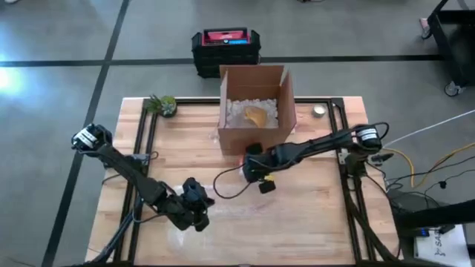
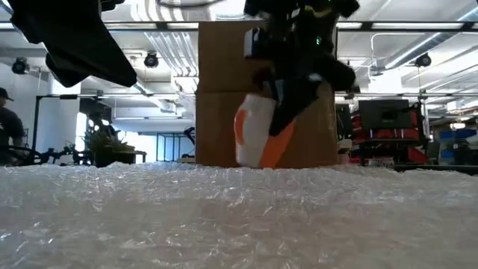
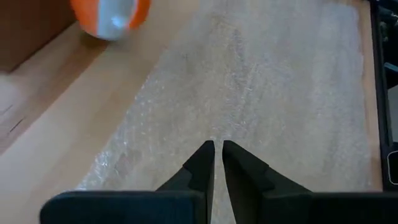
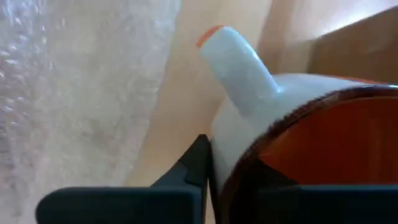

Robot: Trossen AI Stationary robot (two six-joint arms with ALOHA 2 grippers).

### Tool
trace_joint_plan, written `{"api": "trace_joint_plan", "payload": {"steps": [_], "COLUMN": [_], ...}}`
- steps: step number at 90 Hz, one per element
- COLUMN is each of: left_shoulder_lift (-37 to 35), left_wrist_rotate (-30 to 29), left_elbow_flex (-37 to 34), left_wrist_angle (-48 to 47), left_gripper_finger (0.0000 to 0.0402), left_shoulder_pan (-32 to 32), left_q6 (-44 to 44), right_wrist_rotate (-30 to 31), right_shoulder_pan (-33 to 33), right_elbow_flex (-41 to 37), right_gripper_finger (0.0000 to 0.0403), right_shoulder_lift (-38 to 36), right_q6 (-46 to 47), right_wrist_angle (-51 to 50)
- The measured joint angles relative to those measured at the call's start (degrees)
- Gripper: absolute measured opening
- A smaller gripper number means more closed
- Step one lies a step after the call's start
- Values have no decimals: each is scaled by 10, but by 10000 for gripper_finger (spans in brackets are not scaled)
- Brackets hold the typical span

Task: Wrap mug
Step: Wrap the orange mug with the transparent bubble wrap

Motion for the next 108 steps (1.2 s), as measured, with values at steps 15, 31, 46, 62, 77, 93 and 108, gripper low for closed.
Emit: {"api": "trace_joint_plan", "payload": {"steps": [15, 31, 46, 62, 77, 93, 108], "left_shoulder_lift": [0, 0, 0, 0, 2, 3, 3], "left_wrist_rotate": [0, 0, -2, -6, -6, -6, -6], "left_elbow_flex": [0, 0, 0, 0, 0, 0, 0], "left_wrist_angle": [2, 6, 10, 20, 28, 28, 29], "left_gripper_finger": [20, 20, 20, 20, 20, 20, 20], "left_shoulder_pan": [4, 5, 9, 14, 16, 16, 16], "left_q6": [0, 0, 0, 0, 2, 12, 15], "right_wrist_rotate": [-37, -52, -50, -50, -52, -51, -54], "right_shoulder_pan": [67, 145, 185, 200, 205, 206, 206], "right_elbow_flex": [25, 26, 20, 20, 33, 49, 49], "right_gripper_finger": [5, 2, 1, 1, 1, 6, 50], "right_shoulder_lift": [-12, -7, 4, 39, 75, 98, 102], "right_q6": [28, 72, 120, 142, 147, 145, 146], "right_wrist_angle": [-3, 1, 19, 43, 43, 43, 49]}}
